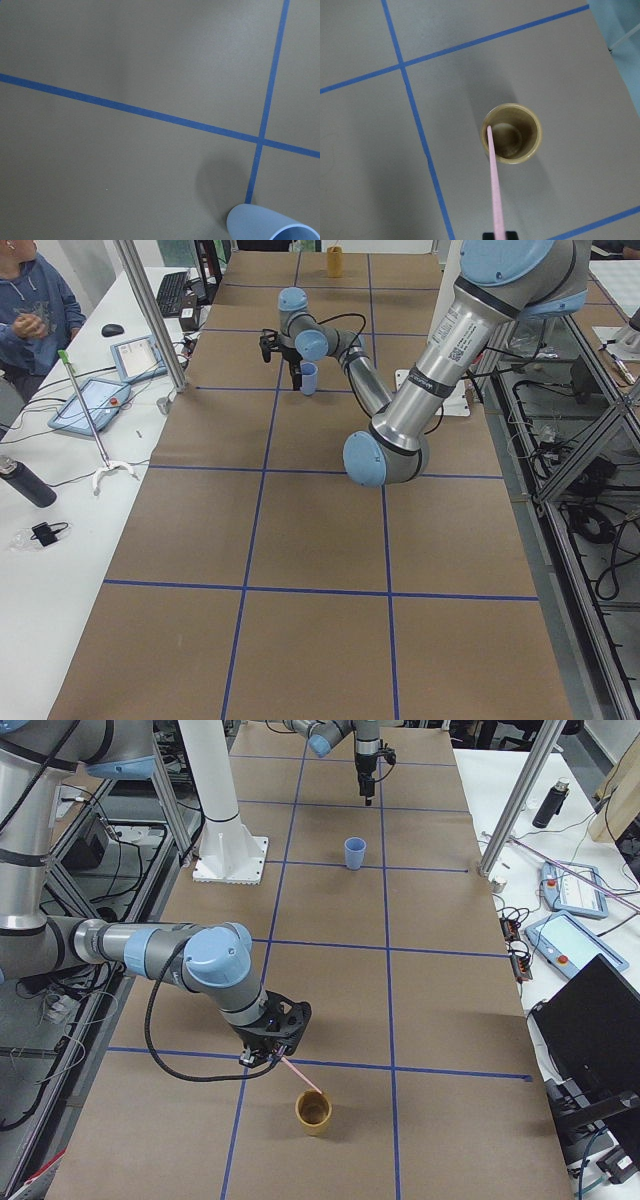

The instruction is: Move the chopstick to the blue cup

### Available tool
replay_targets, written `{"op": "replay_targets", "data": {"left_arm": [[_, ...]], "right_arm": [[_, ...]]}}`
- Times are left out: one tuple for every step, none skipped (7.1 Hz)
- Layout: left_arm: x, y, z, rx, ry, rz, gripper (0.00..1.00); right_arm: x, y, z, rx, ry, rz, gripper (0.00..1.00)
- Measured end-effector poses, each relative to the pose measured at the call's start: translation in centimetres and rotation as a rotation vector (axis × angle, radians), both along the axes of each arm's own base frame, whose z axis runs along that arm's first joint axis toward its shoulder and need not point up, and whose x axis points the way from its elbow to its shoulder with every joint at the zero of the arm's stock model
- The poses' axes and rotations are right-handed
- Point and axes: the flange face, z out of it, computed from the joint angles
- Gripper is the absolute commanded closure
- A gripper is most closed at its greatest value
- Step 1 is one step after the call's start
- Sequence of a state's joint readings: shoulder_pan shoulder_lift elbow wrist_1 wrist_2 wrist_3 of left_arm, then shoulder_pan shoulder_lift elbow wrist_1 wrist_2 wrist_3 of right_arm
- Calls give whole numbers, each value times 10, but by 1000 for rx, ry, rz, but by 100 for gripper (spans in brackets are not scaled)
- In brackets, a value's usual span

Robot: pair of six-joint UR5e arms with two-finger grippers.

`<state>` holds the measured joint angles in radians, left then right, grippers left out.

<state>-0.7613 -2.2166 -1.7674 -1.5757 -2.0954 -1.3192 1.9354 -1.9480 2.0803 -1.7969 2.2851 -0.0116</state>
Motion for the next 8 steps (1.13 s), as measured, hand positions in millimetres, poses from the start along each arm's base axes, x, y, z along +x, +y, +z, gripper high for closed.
{"op": "replay_targets", "data": {"left_arm": [[-1,0,0,1,2,0,2],[-3,0,-2,5,7,-1,2],[-8,0,-6,14,16,-3,2],[-18,-3,-11,26,26,-13,2],[-32,-7,-13,35,31,-32,2],[-47,-12,-5,50,23,-40,2],[-65,-18,14,89,-3,-26,2],[-88,-28,36,129,-36,-8,2]], "right_arm": [[14,-1,-27,17,25,3,100],[17,-7,-51,42,42,-3,100],[6,-23,-70,67,33,-29,100],[-16,-51,-92,85,-5,-51,100],[-50,-89,-125,88,-58,-61,100],[-94,-130,-169,75,-105,-63,100],[-148,-165,-223,40,-155,-43,100],[-208,-188,-283,-17,-215,-9,100]]}}
